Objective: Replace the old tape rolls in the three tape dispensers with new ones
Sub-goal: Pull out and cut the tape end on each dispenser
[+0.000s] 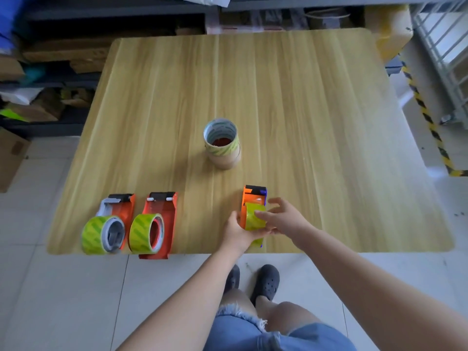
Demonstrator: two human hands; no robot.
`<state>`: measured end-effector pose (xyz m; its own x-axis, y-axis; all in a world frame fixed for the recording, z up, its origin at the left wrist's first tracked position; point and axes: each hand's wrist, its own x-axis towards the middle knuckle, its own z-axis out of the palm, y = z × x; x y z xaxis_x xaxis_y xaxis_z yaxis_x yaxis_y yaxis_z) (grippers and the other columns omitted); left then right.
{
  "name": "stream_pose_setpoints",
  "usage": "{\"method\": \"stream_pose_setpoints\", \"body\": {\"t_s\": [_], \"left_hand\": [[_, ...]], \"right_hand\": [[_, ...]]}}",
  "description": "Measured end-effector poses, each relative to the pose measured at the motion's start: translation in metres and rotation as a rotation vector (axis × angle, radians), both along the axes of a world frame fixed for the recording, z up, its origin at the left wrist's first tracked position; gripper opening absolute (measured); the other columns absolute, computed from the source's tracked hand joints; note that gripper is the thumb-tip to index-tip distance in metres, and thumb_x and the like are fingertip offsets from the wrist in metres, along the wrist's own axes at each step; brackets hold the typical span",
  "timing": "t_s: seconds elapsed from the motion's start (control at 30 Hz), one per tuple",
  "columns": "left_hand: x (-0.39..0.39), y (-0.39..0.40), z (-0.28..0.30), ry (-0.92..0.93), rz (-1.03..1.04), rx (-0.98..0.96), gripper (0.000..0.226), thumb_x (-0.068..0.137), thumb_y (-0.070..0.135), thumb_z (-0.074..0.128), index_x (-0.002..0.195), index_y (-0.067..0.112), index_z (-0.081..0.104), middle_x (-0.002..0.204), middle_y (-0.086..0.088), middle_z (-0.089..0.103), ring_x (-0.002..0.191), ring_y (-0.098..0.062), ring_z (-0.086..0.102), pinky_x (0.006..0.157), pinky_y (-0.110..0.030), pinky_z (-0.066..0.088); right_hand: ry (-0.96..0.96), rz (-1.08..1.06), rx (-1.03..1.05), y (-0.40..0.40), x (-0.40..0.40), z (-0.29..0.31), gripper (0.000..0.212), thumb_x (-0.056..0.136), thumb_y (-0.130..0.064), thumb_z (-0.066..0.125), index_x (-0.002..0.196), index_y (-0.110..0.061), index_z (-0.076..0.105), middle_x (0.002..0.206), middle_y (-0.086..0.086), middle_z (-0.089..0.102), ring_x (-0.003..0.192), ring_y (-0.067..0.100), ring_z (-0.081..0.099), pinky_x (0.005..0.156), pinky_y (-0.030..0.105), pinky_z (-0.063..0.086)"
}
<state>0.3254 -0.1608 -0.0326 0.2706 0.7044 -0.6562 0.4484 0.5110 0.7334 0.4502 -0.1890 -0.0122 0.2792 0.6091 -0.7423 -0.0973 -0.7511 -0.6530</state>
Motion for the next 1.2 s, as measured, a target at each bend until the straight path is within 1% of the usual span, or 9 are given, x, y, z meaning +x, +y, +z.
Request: {"method": "stream_pose_setpoints", "body": {"t_s": [0.1,0.23,0.43,0.6,0.77,0.83,0.9,1.03,1.2], "left_hand": [[-0.009,-0.001,0.006,-0.009,-0.032,0.068,0.045,0.061,0.012,0.086,0.082,0.022,0.048,0.077,0.008,0.062,0.072,-0.013,0.058,0.057,-0.017,0.042],[-0.016,-0.002,0.023,-0.057,-0.084,0.174,0.045,0.062,0.011,0.085,0.076,0.026,0.044,0.072,0.01,0.057,0.06,-0.001,0.053,0.049,-0.006,0.038],[-0.021,0.007,0.033,-0.122,-0.131,0.205,0.045,0.06,0.012,0.086,0.082,0.025,0.049,0.073,0.009,0.059,0.064,-0.009,0.055,0.053,-0.013,0.042],[-0.028,0.014,0.043,-0.18,-0.149,0.222,0.046,0.06,0.01,0.085,0.085,0.026,0.05,0.074,0.009,0.061,0.056,0.006,0.054,0.053,-0.011,0.043],[-0.034,0.019,0.051,-0.206,-0.193,0.247,0.047,0.061,0.012,0.086,0.086,0.026,0.049,0.074,0.007,0.061,0.057,0.004,0.056,0.055,-0.013,0.044],[-0.037,0.019,0.052,-0.195,-0.222,0.251,0.048,0.06,0.017,0.086,0.088,0.027,0.048,0.077,0.005,0.063,0.067,-0.008,0.062,0.06,-0.02,0.05],[-0.039,0.021,0.053,-0.184,-0.239,0.256,0.049,0.059,0.018,0.086,0.089,0.028,0.048,0.079,0.004,0.064,0.07,-0.015,0.063,0.062,-0.025,0.052],[-0.04,0.022,0.058,-0.19,-0.229,0.262,0.048,0.061,0.014,0.086,0.086,0.028,0.048,0.076,0.006,0.063,0.063,-0.003,0.059,0.054,-0.011,0.045],[-0.041,0.024,0.061,-0.201,-0.224,0.254,0.049,0.061,0.015,0.086,0.089,0.027,0.048,0.079,0.003,0.064,0.066,-0.009,0.061,0.056,-0.014,0.047]], "right_hand": [[-0.227,-0.013,0.116,0.006,0.003,0.006,0.055,0.082,-0.032,0.07,0.128,-0.015,0.046,0.093,-0.003,0.058,0.082,0.018,0.06,0.078,0.037,0.051],[-0.445,0.141,0.172,0.021,0.011,0.024,0.029,0.083,-0.029,0.067,0.109,-0.015,0.064,0.1,-0.003,0.059,0.085,0.015,0.054,0.067,0.024,0.04],[-0.462,0.421,0.025,0.044,0.012,0.053,0.031,0.08,-0.031,0.067,0.097,-0.006,0.073,0.095,0.01,0.068,0.085,0.03,0.058,0.07,0.027,0.042],[-0.472,0.41,0.016,0.055,0.012,0.06,0.03,0.077,-0.026,0.068,0.093,-0.001,0.073,0.079,0.008,0.058,0.075,0.016,0.047,0.069,0.027,0.04],[-0.554,0.588,0.041,0.057,0.01,0.064,0.028,0.086,-0.025,0.057,0.099,-0.005,0.072,0.109,0.016,0.068,0.097,0.033,0.064,0.085,0.04,0.052],[-0.58,0.663,0.03,0.058,0.008,0.065,0.029,0.089,-0.028,0.054,0.1,-0.006,0.071,0.11,0.016,0.068,0.101,0.035,0.062,0.088,0.043,0.051],[-0.628,0.699,0.072,0.058,0.007,0.068,0.025,0.089,-0.026,0.057,0.095,-0.008,0.073,0.105,0.016,0.069,0.093,0.034,0.063,0.084,0.041,0.051],[-0.688,0.691,0.137,0.055,0.004,0.072,0.018,0.089,-0.028,0.06,0.092,-0.016,0.072,0.094,0.009,0.069,0.085,0.029,0.061,0.078,0.037,0.051],[-0.893,0.741,0.097,0.054,-0.003,0.069,0.029,0.097,-0.024,0.04,0.102,-0.007,0.063,0.094,0.011,0.064,0.086,0.031,0.06,0.064,0.035,0.043]]}}
